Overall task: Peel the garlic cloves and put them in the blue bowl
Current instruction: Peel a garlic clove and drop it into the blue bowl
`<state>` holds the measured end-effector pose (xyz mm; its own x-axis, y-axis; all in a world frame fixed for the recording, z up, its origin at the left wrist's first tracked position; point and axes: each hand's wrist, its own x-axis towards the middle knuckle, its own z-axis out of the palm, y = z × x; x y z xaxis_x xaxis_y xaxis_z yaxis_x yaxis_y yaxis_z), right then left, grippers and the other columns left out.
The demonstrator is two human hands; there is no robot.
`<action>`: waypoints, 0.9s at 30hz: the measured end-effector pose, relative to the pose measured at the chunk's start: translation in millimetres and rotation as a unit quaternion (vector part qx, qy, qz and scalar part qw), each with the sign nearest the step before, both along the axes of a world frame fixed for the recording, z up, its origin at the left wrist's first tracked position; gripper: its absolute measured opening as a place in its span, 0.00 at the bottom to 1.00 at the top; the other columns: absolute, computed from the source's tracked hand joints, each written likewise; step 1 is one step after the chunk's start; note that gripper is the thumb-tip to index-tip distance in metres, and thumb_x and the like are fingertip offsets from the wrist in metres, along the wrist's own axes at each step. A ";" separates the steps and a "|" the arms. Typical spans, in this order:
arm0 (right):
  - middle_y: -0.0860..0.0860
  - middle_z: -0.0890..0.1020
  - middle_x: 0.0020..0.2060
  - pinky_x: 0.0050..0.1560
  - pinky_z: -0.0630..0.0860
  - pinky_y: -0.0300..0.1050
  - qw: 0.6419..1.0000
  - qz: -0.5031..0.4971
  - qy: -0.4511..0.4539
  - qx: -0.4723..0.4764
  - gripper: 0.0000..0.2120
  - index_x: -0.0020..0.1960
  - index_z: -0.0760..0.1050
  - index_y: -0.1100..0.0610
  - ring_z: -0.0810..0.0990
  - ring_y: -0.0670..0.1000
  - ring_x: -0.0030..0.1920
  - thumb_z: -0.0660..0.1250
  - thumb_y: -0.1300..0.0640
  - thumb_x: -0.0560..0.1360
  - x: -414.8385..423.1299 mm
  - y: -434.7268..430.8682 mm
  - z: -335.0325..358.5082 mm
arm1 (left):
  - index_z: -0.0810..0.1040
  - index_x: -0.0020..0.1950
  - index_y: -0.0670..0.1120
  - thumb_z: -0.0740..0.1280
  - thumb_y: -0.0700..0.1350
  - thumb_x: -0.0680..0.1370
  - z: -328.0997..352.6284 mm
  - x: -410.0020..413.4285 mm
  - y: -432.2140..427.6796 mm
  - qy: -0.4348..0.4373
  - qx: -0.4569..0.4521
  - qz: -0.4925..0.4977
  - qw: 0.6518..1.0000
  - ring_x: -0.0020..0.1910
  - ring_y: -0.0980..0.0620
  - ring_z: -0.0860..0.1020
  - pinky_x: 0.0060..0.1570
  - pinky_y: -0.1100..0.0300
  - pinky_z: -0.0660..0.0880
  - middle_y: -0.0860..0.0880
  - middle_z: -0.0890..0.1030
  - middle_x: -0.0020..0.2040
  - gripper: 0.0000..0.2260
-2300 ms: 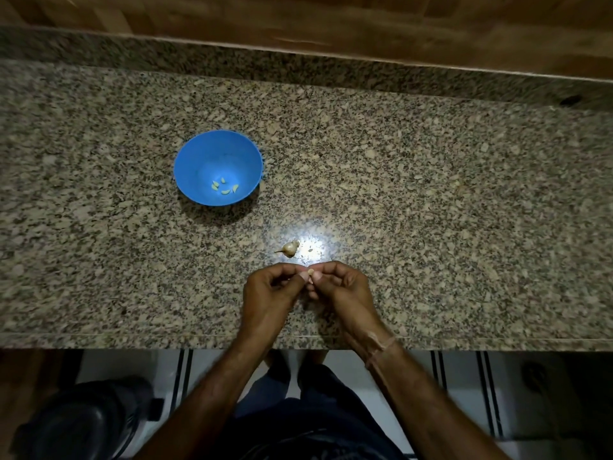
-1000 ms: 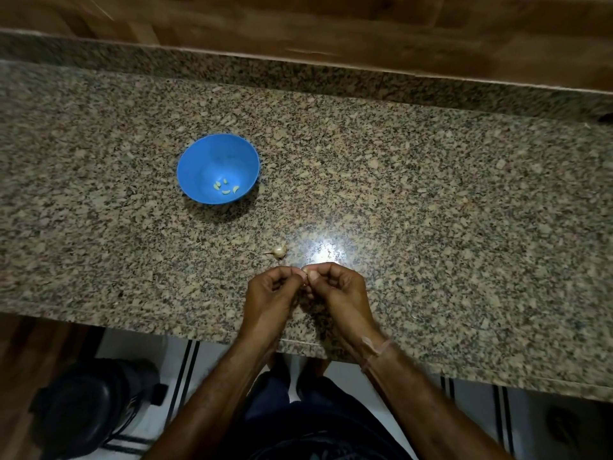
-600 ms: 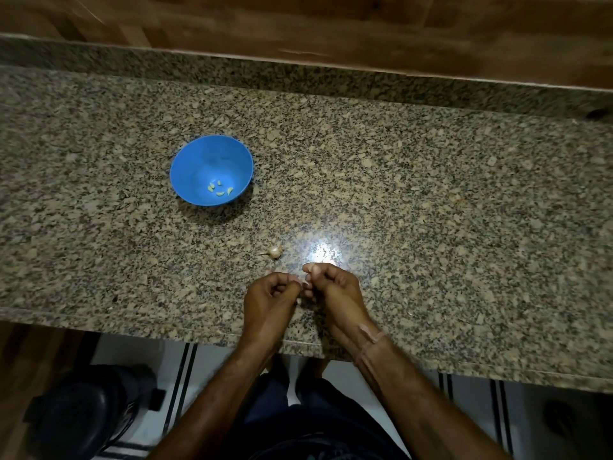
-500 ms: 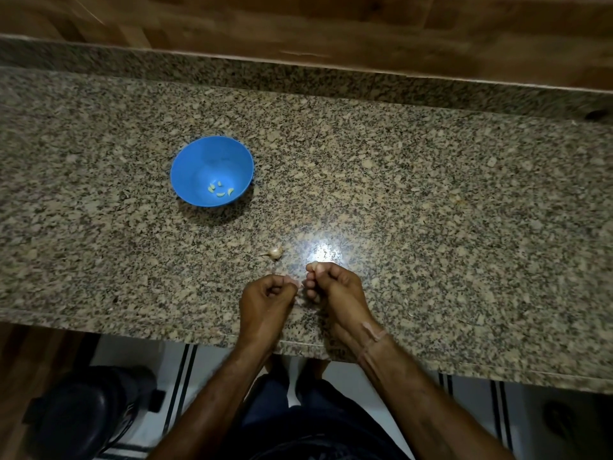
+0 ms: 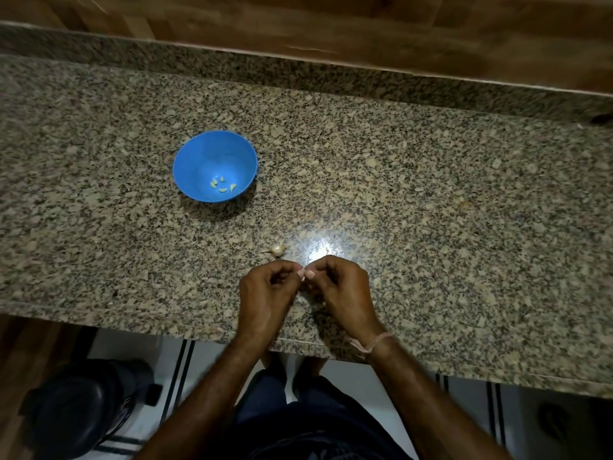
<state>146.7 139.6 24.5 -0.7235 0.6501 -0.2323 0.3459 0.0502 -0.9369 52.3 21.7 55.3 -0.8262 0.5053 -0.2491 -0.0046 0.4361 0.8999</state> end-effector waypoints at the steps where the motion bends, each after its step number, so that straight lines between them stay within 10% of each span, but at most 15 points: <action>1: 0.48 0.88 0.42 0.49 0.85 0.57 1.000 -0.004 0.014 -0.022 0.01 0.48 0.86 0.53 0.87 0.50 0.46 0.75 0.58 0.78 0.1 -0.7 1.6 | 0.88 0.48 0.50 0.76 0.42 0.77 0.6 -0.1 0.0 -0.003 0.002 0.009 1.000 0.40 0.61 0.84 0.40 0.69 0.78 0.55 0.87 0.40 0.03; 27: 0.44 0.86 0.42 0.48 0.83 0.53 0.998 0.012 0.026 0.064 0.05 0.49 0.86 0.53 0.85 0.46 0.46 0.72 0.60 0.79 3.5 -2.4 6.4 | 0.87 0.45 0.51 0.77 0.42 0.75 -1.8 0.2 1.6 0.022 -0.014 -0.005 1.000 0.38 0.61 0.83 0.39 0.71 0.77 0.57 0.86 0.37 0.04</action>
